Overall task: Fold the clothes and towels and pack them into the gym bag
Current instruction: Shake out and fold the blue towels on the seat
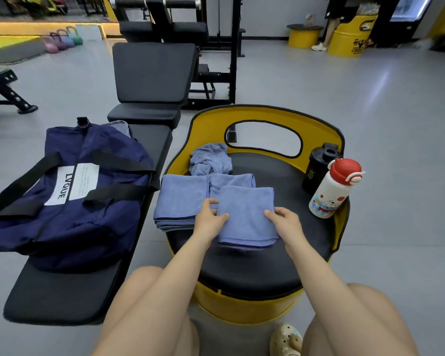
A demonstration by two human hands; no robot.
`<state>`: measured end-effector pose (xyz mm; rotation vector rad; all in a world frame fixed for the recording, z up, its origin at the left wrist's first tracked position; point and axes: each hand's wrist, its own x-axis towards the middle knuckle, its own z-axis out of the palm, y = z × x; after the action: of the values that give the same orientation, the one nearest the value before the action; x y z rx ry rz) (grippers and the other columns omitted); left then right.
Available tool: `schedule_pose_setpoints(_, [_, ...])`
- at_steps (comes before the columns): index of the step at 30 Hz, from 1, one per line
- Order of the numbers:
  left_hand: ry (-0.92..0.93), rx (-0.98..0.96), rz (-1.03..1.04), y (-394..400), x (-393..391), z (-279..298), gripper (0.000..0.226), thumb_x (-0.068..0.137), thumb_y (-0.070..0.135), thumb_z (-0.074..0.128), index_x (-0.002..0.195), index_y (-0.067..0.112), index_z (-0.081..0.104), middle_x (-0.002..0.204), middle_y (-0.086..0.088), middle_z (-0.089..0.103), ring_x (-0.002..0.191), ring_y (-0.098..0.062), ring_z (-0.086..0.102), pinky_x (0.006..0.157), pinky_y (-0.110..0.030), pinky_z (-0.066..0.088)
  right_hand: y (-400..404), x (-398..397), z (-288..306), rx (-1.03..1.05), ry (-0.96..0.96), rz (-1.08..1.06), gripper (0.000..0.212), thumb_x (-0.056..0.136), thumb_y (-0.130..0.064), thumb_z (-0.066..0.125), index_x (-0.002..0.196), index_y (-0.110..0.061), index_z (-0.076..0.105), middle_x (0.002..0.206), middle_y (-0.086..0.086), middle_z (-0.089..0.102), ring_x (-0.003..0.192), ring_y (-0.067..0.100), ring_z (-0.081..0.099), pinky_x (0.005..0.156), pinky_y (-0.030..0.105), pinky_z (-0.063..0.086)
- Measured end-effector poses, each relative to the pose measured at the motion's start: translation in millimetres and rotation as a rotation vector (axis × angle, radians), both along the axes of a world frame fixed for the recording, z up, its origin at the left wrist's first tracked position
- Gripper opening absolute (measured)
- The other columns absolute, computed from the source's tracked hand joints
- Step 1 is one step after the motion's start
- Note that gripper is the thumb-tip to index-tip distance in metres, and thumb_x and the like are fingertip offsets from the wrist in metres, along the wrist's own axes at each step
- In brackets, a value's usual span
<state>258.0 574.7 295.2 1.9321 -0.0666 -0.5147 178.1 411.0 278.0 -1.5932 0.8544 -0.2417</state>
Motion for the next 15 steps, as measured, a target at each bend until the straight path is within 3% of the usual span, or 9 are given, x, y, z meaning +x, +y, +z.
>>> schedule_pose_setpoints(9, [-0.131,0.082,0.007,-17,68,3,0.038,0.091,0.011,0.058,0.126,0.023,0.05,0.126,-0.012,0.055,0.112,-0.026,0.054,0.091,-0.034,0.046,-19,79,9,-0.065,-0.005,0.08,0.019,0.09,-0.02,0.062,0.109,-0.013,0.064,0.099,-0.004,0.063,0.096,0.016,0.06,0.08,0.03,0.049])
schedule_pose_setpoints(15, [-0.18,0.154,0.011,-28,105,-13,0.04,0.093,0.012,0.056,0.132,0.021,0.048,0.138,-0.01,0.049,0.124,-0.025,0.048,0.096,-0.031,0.041,-26,121,-8,-0.069,0.04,0.074,0.011,0.09,-0.02,0.062,0.1,-0.016,0.062,0.099,-0.002,0.063,0.097,0.017,0.06,0.089,0.035,0.051])
